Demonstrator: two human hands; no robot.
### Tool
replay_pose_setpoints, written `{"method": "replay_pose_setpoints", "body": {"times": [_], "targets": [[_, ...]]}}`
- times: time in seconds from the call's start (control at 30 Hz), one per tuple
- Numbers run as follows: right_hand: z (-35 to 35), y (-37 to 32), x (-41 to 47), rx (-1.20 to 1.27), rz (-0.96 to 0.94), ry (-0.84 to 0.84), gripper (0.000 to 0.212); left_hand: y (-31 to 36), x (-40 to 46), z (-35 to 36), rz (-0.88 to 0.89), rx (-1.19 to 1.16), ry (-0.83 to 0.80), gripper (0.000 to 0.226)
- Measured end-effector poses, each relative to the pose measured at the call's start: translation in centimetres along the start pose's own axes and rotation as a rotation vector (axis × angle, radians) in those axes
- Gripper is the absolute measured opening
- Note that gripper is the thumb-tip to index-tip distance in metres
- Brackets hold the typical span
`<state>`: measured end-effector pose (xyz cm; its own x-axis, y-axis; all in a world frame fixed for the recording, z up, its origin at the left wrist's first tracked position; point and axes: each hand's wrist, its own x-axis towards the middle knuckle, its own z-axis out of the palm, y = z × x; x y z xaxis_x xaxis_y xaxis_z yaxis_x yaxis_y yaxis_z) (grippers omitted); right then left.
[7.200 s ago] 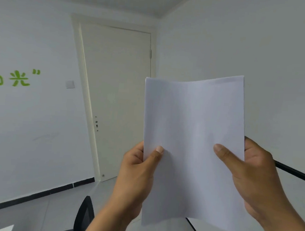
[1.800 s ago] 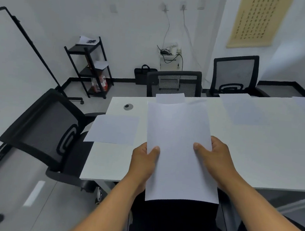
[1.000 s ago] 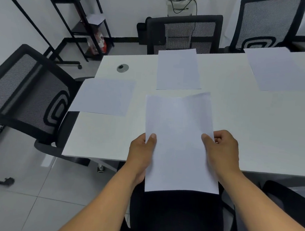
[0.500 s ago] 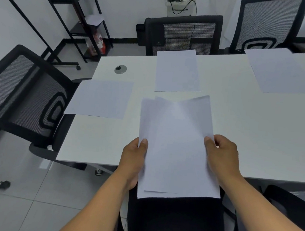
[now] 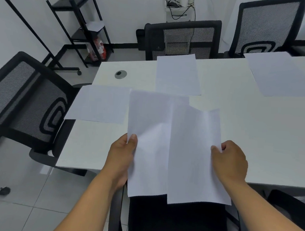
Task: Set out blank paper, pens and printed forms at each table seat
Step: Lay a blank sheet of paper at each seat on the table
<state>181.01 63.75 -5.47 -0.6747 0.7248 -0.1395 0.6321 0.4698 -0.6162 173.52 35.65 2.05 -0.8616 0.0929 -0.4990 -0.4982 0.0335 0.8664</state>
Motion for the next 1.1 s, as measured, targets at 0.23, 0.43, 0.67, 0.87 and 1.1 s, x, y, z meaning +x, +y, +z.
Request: {"method": "replay_pose_setpoints", "body": {"times": [0.23, 0.43, 0.67, 0.87, 1.1], "targets": [[0.7, -0.1, 0.5, -0.112, 0.026, -0.013, 0.027, 2.0, 0.0, -1.0, 0.018, -0.032, 0.004, 0.029], [0.8, -0.8, 0.9, -0.131, 0.023, -0.006, 0.026, 3.3, -0.3, -1.3, 0.015, -0.024, -0.011, 0.030], [1.0, -1.4, 1.1, -0.182, 0.005, -0.021, 0.027, 4.2, -0.8, -1.5, 0.000, -0.024, -0.043, 0.032], [1.8, -1.6, 1.6, -0.231, 0.008, -0.084, 0.034, 4.3, -0.8, -1.5, -0.005, -0.006, -0.055, 0.033], [1.7, -2.4, 1.5, -0.339, 0.074, -0.085, 0.046, 3.9, -0.6, -1.0, -0.029, 0.001, -0.061, 0.032]]}}
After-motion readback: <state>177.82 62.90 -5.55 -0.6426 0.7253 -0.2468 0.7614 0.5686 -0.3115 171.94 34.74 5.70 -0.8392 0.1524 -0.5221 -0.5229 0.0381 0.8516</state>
